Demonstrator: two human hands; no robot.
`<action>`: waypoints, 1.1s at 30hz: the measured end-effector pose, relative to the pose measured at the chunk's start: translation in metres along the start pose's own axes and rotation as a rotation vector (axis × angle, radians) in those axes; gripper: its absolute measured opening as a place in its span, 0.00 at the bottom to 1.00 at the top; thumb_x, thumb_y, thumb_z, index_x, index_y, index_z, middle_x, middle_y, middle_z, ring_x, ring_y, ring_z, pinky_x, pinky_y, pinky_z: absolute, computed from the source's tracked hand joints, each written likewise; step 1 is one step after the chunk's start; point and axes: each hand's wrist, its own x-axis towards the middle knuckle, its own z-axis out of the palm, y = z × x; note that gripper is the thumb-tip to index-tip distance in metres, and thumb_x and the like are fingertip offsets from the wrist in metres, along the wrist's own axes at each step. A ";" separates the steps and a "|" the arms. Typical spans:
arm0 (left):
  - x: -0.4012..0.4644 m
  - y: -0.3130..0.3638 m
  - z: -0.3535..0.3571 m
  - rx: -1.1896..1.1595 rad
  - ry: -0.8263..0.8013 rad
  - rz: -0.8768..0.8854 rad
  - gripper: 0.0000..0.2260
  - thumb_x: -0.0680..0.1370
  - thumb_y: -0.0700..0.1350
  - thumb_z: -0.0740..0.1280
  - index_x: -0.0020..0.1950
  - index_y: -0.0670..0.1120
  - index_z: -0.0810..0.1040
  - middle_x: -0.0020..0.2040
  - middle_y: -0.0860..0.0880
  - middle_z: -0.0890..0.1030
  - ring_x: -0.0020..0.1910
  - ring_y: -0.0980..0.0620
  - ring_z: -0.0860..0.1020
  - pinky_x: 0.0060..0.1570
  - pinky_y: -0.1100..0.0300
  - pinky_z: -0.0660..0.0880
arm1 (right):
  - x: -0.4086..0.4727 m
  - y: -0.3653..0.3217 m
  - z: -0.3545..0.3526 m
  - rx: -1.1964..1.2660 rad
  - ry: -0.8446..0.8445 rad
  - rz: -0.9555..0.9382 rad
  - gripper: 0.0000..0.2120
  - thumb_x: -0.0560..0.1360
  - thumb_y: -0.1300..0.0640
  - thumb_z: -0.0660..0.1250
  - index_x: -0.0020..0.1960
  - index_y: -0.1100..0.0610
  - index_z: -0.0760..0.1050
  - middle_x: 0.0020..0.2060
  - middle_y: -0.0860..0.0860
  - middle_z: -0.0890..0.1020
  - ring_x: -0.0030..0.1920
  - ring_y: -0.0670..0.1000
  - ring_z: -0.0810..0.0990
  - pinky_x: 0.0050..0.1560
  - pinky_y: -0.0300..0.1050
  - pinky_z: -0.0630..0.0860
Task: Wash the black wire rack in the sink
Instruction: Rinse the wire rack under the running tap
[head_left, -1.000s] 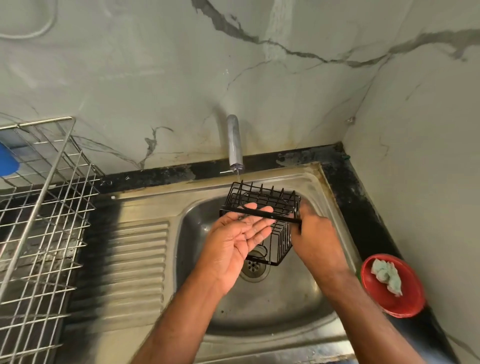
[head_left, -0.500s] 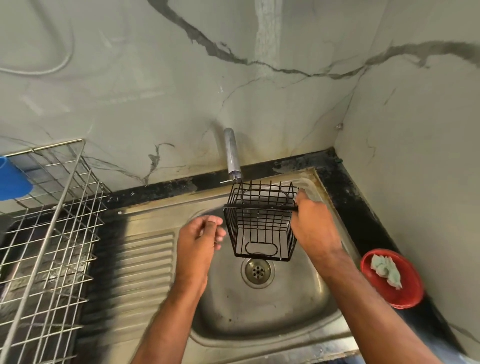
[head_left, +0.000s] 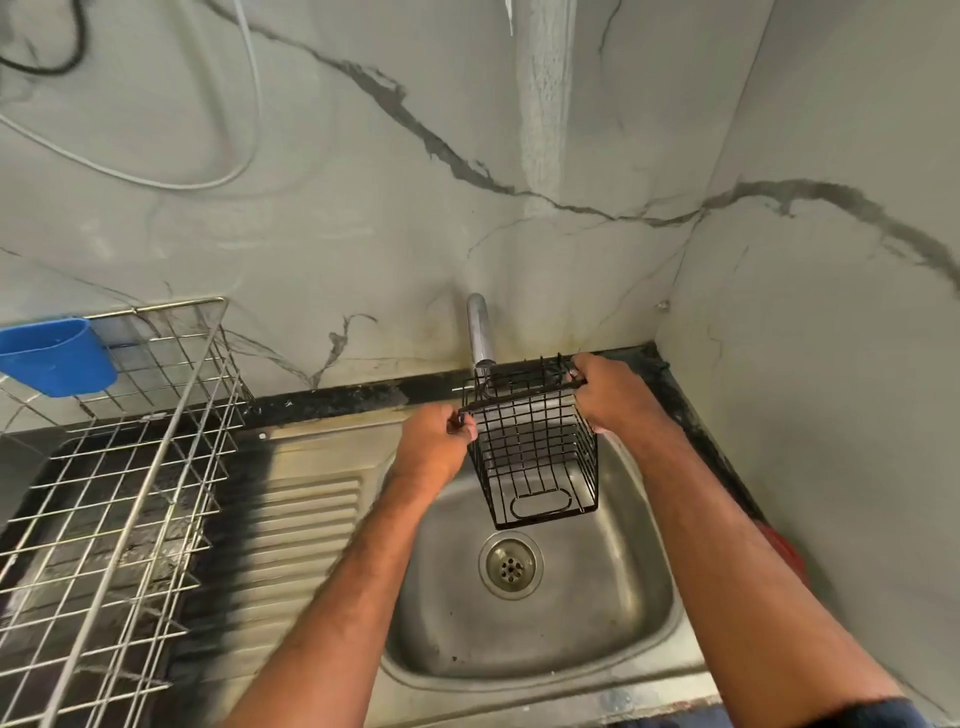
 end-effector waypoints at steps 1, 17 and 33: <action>-0.001 0.002 0.000 0.000 -0.006 -0.001 0.01 0.77 0.42 0.72 0.47 0.45 0.83 0.44 0.46 0.86 0.46 0.48 0.84 0.54 0.48 0.82 | -0.001 0.000 -0.003 0.018 -0.009 0.015 0.16 0.80 0.67 0.59 0.66 0.57 0.74 0.57 0.58 0.81 0.48 0.55 0.76 0.53 0.47 0.73; -0.019 -0.007 -0.009 0.006 0.012 0.047 0.09 0.75 0.40 0.75 0.36 0.43 0.79 0.38 0.43 0.82 0.37 0.50 0.78 0.40 0.56 0.77 | -0.043 -0.002 0.047 0.229 0.214 0.225 0.21 0.81 0.69 0.59 0.71 0.57 0.71 0.61 0.59 0.81 0.58 0.57 0.81 0.60 0.51 0.78; -0.024 -0.020 -0.014 -0.128 0.017 0.084 0.04 0.74 0.41 0.75 0.42 0.41 0.82 0.39 0.45 0.85 0.39 0.48 0.82 0.50 0.41 0.82 | -0.046 0.002 0.045 0.294 0.348 0.120 0.20 0.81 0.65 0.64 0.72 0.57 0.74 0.60 0.57 0.83 0.58 0.54 0.83 0.60 0.49 0.79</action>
